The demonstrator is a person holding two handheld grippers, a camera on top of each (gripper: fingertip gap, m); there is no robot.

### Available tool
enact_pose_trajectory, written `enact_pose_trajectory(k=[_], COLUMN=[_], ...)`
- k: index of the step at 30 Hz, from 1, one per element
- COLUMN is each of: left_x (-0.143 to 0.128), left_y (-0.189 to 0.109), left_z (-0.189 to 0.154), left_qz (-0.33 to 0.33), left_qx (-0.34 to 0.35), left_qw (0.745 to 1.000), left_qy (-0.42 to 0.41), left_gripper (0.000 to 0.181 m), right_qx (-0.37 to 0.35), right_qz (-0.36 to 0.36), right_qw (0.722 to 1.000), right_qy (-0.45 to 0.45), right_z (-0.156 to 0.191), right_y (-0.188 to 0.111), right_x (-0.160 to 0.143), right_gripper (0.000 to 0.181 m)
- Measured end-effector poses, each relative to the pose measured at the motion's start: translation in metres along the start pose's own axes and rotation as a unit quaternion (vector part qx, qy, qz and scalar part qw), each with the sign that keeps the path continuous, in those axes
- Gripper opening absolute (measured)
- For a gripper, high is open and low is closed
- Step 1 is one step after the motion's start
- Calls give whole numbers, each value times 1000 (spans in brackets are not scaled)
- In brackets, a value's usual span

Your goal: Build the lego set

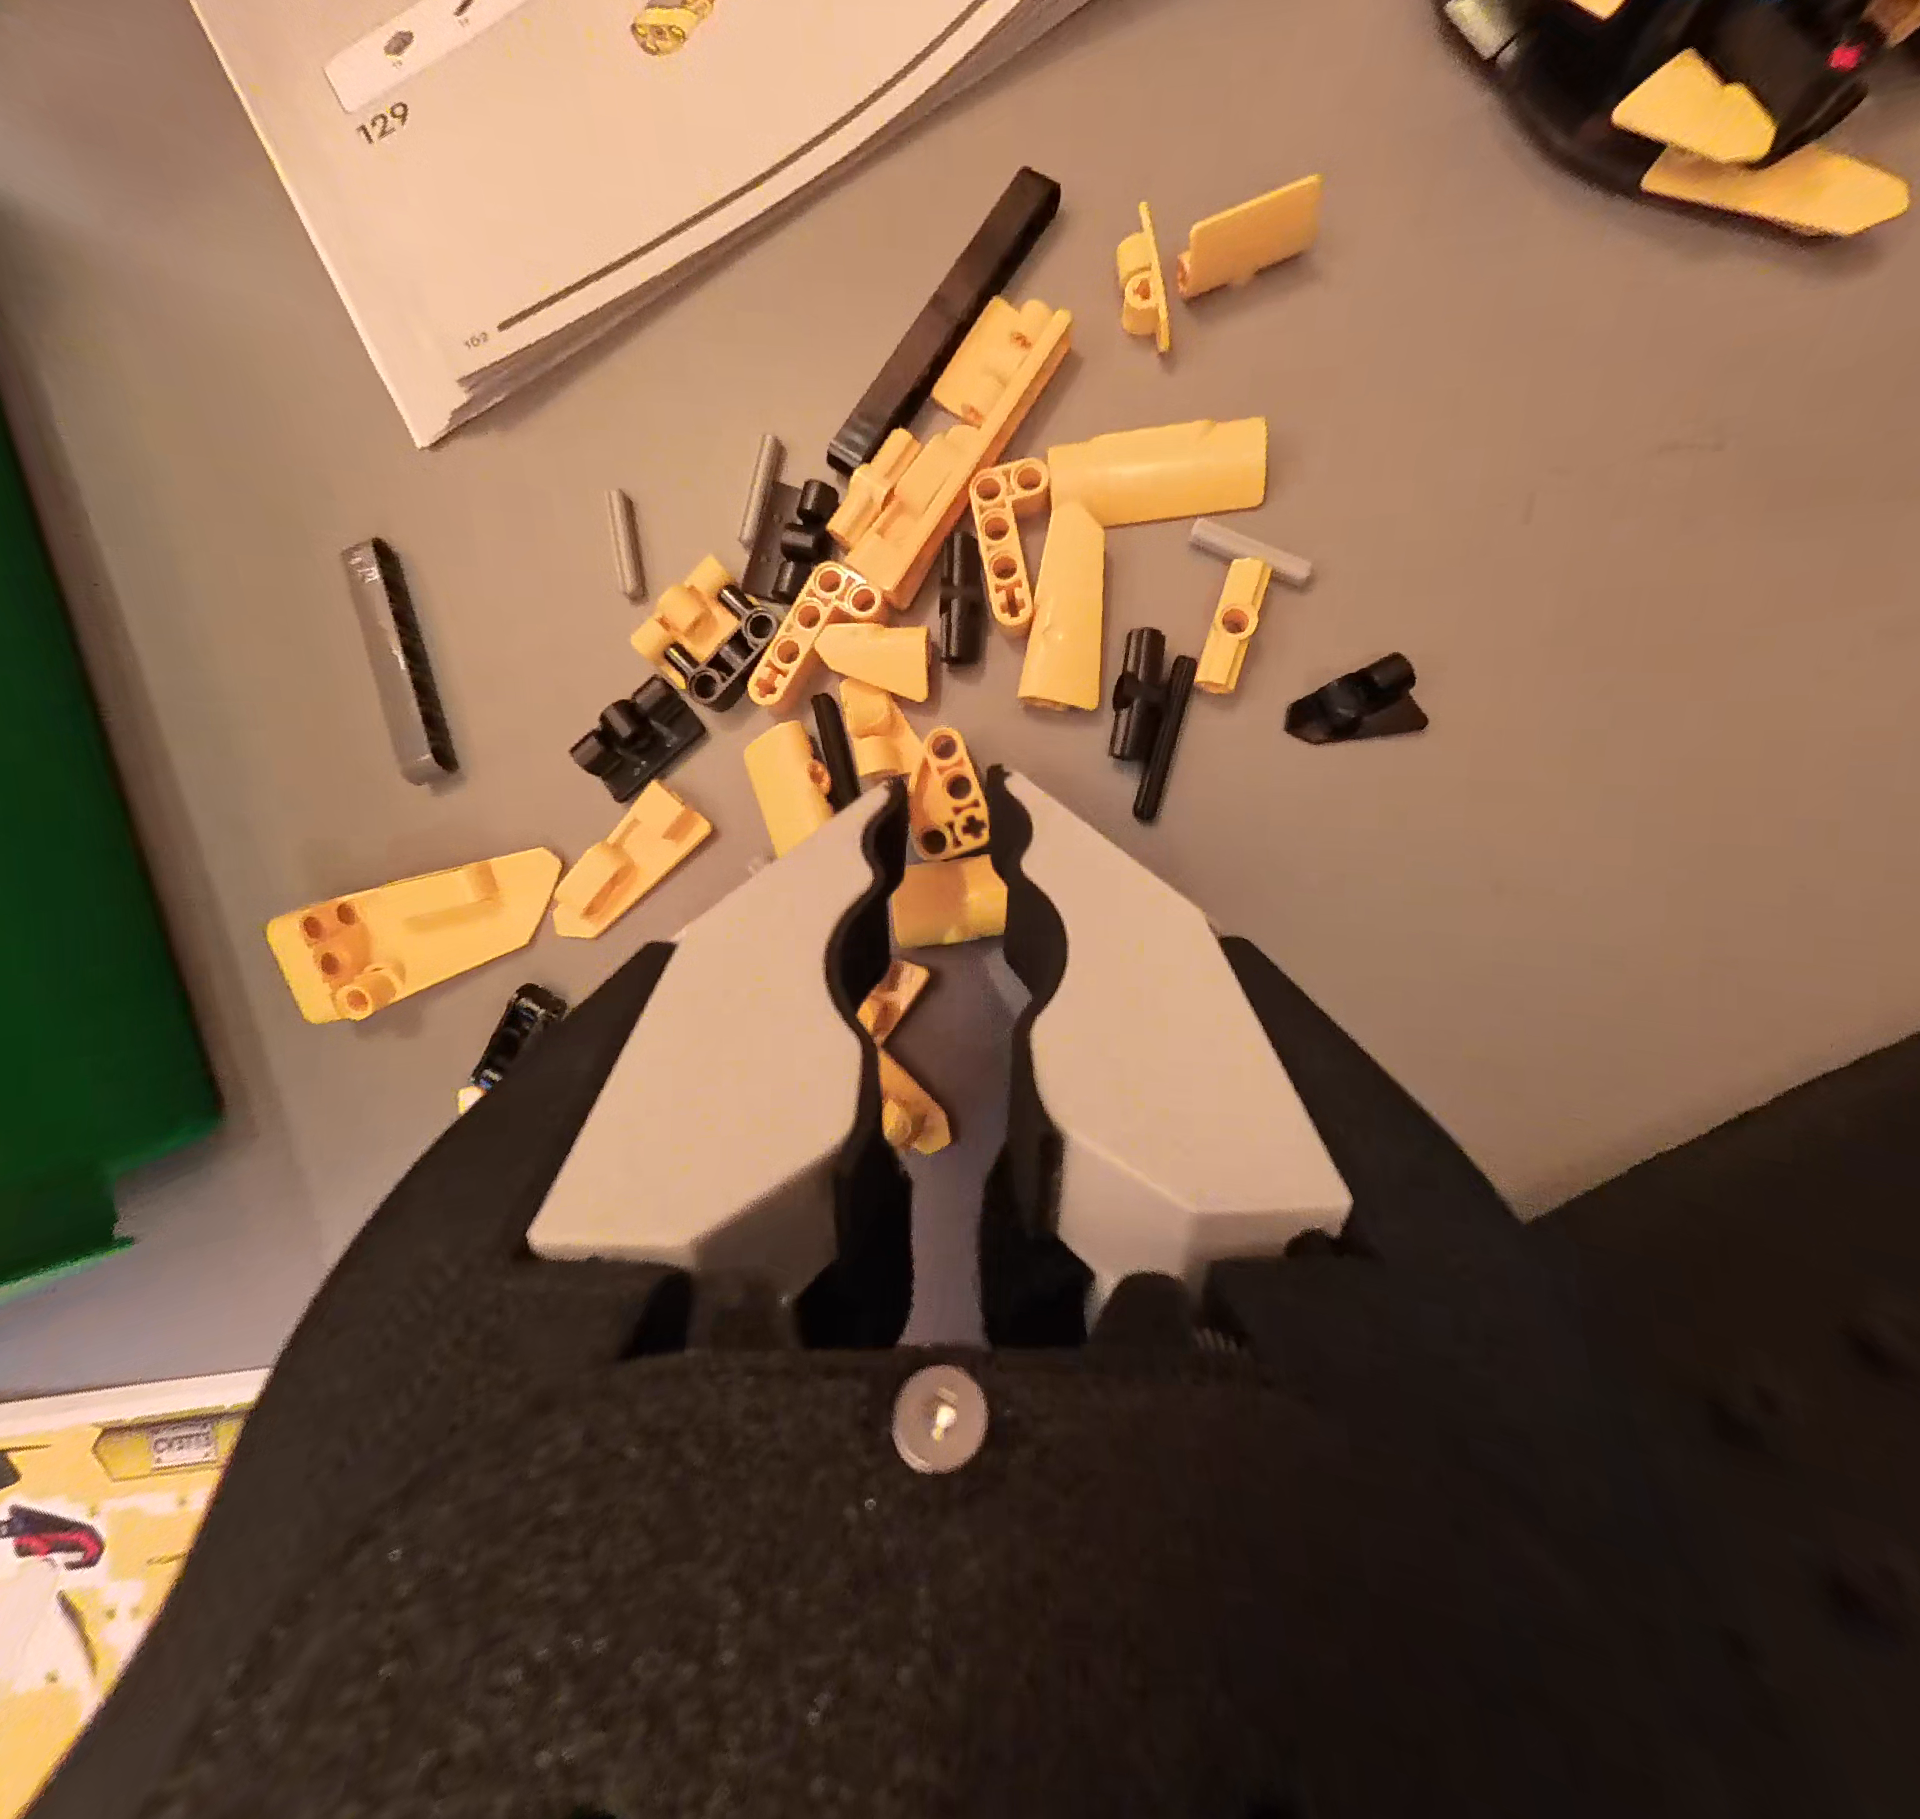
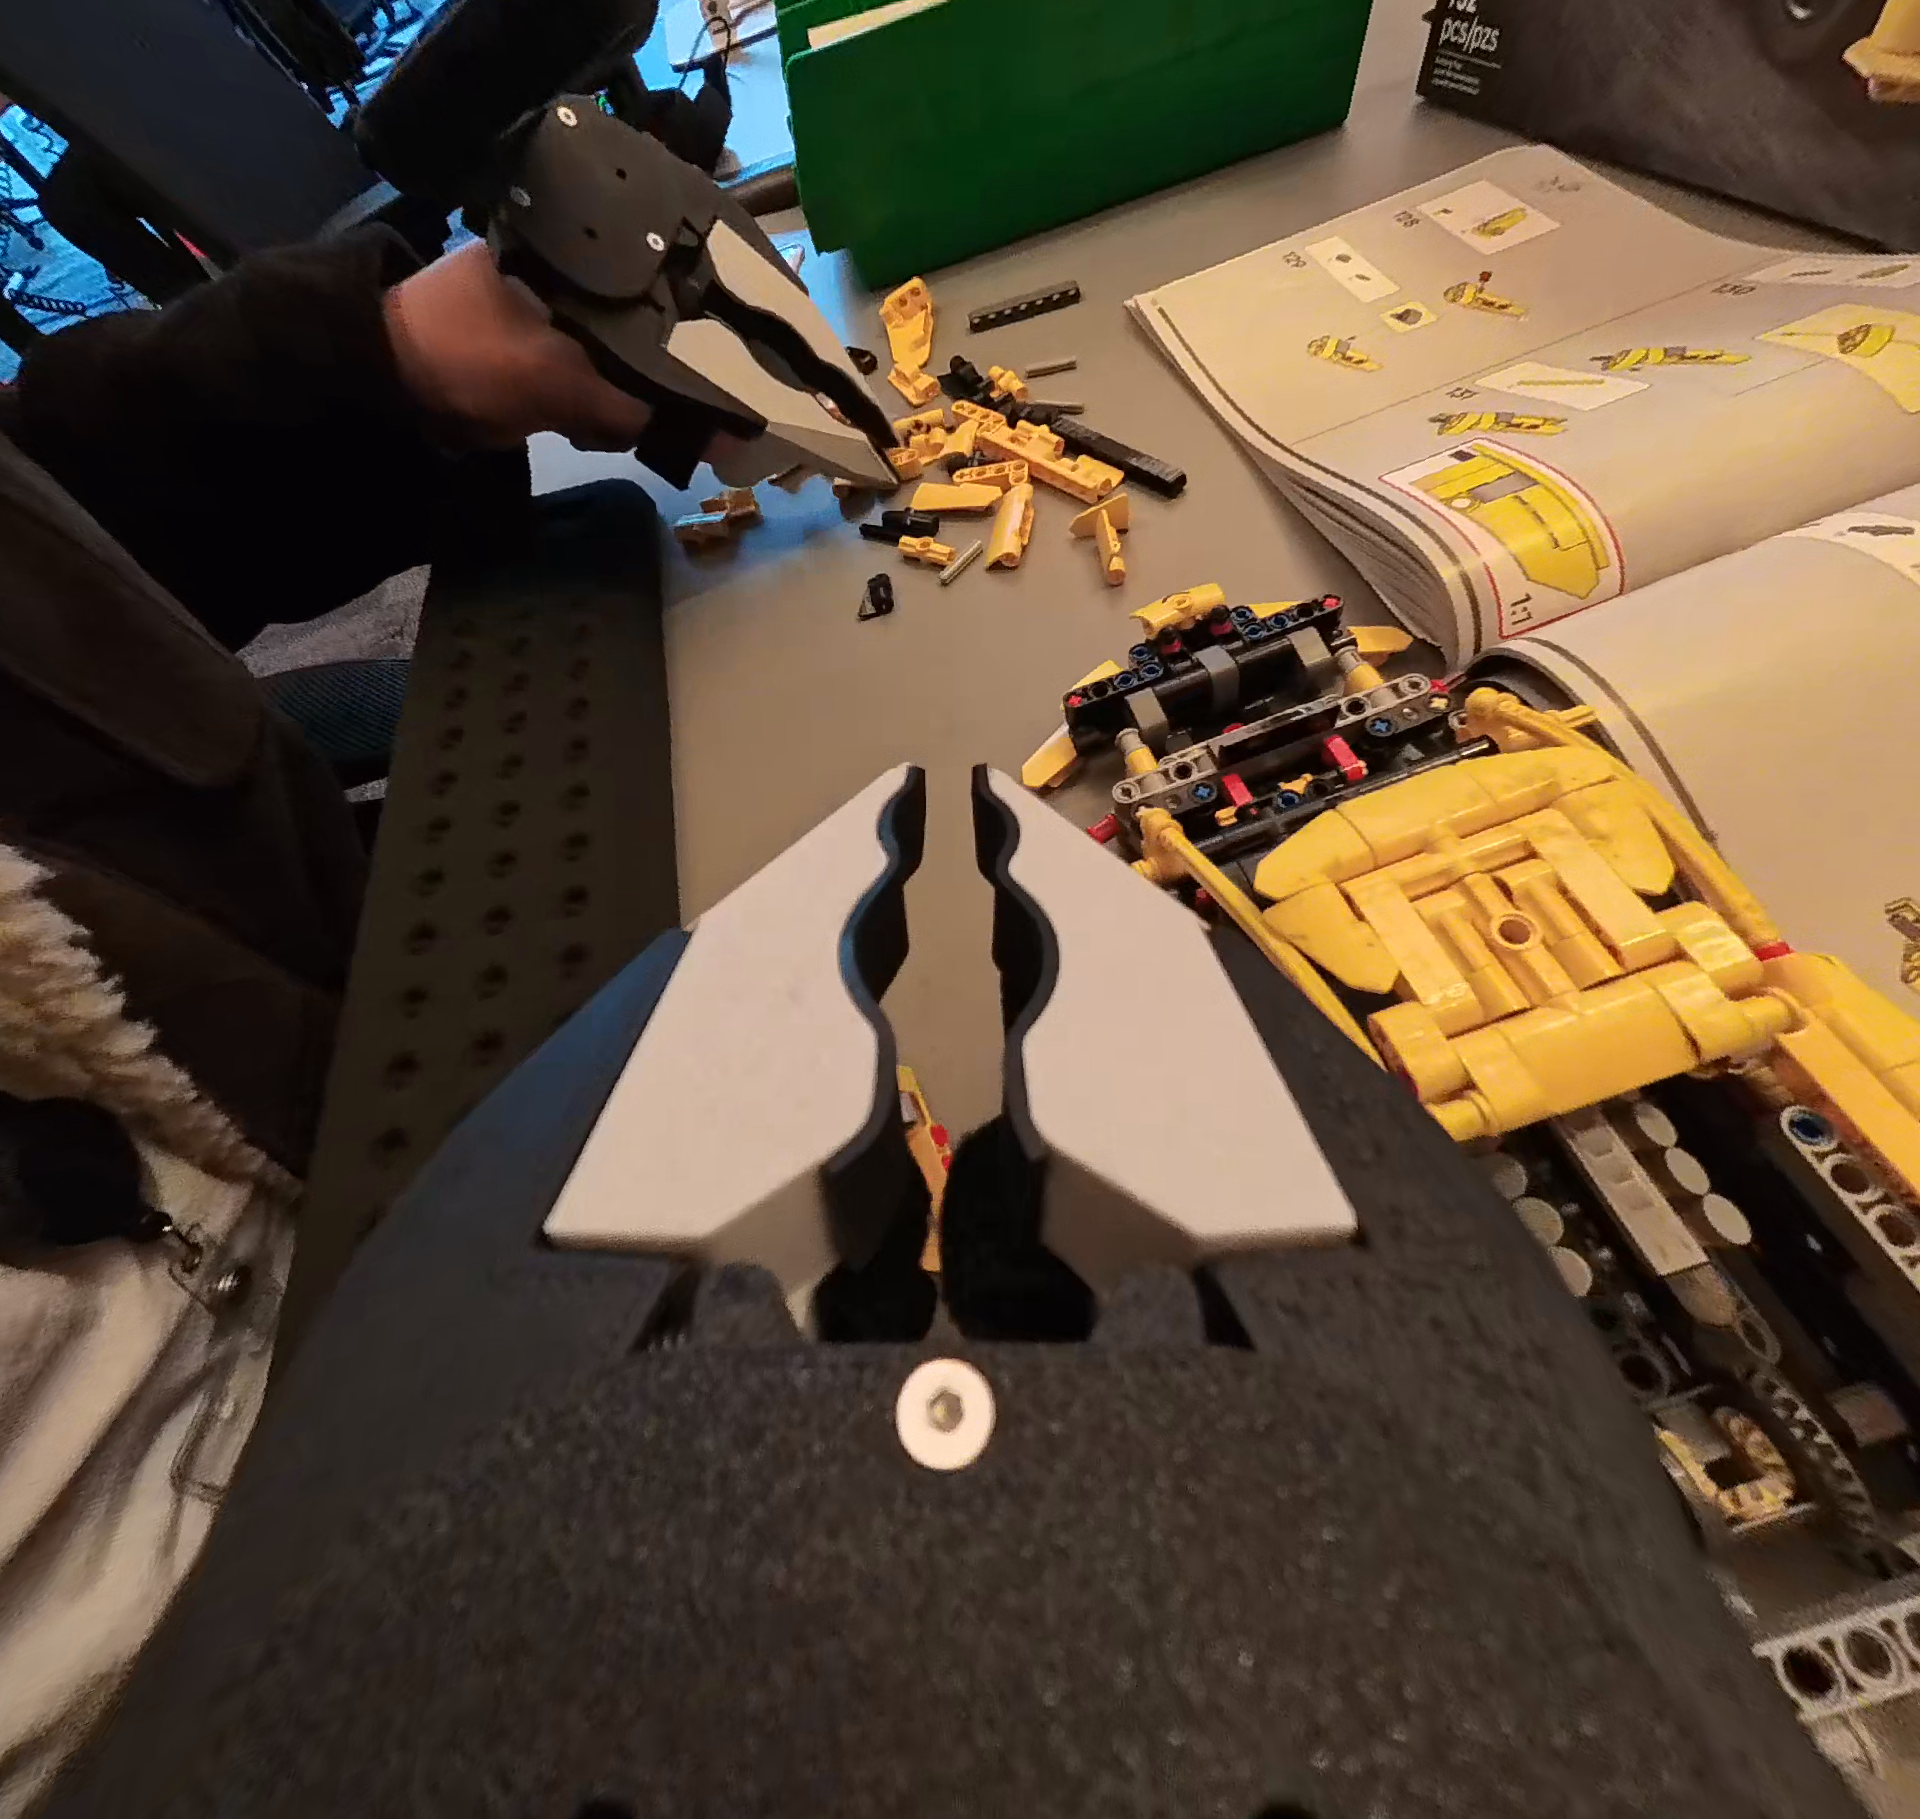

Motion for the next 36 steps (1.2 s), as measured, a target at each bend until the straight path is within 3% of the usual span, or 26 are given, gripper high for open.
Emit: enact_pose_trajectory(k=[4, 7, 11, 14, 17, 21, 23, 27, 29, 33, 36], left_x=[23, 79, 159, 194, 206, 199, 195, 195, 195, 195, 194], left_y=[-15, -45, -86, -96, -74, -53, -46, -36, -35, -36, -35], left_z=[-6, -21, -45, -56, -55, -51, -54, -62, -64, -66, -75], left_qz=[-65, -217, -443, -539, -560, -565, -554, -536, -531, -529, -517], left_qx=[8, -6, -35, -69, -109, -145, -114, -119, -118, -89, -34], left_qw=[997, 975, 890, 832, 818, 812, 824, 834, 838, 841, 844], left_qy=[31, 54, 100, 115, 71, -4, 26, 46, 47, 70, 137], left_gripper=[14, 14, 14, 15, 15, 14, 14, 14, 15, 15, 15], right_qx=[23, 62, 181, 267, 308, 196, 188, 142, 132, 156, 144], right_qz=[-24, -59, -136, -164, -155, -182, -206, -218, -216, -204, -198], right_qw=[999, 996, 972, 937, 917, 954, 951, 961, 963, 954, 956], right_qy=[10, 20, 70, 153, 199, 139, 134, 97, 91, 155, 163], right_z=[4, 11, 15, 5, 2, -9, -9, -15, -17, -23, -24], right_y=[0, 7, 14, 11, 9, 12, 7, 4, 3, 1, 2], right_x=[10, 29, 74, 100, 98, 85, 90, 88, 85, 82, 80], right_gripper=[7, 10, 23, 33, 43, 52, 51, 48, 38, 22, 23])
Point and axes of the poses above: each gripper's, where its closed fingertips meet, y out along the fingers, x out of its top, z = x × y across the jaws, the point moved 5 cm from there along -y, back along the fingers, and after that the axes turned 10 degrees about y, right-handed, at the moved point
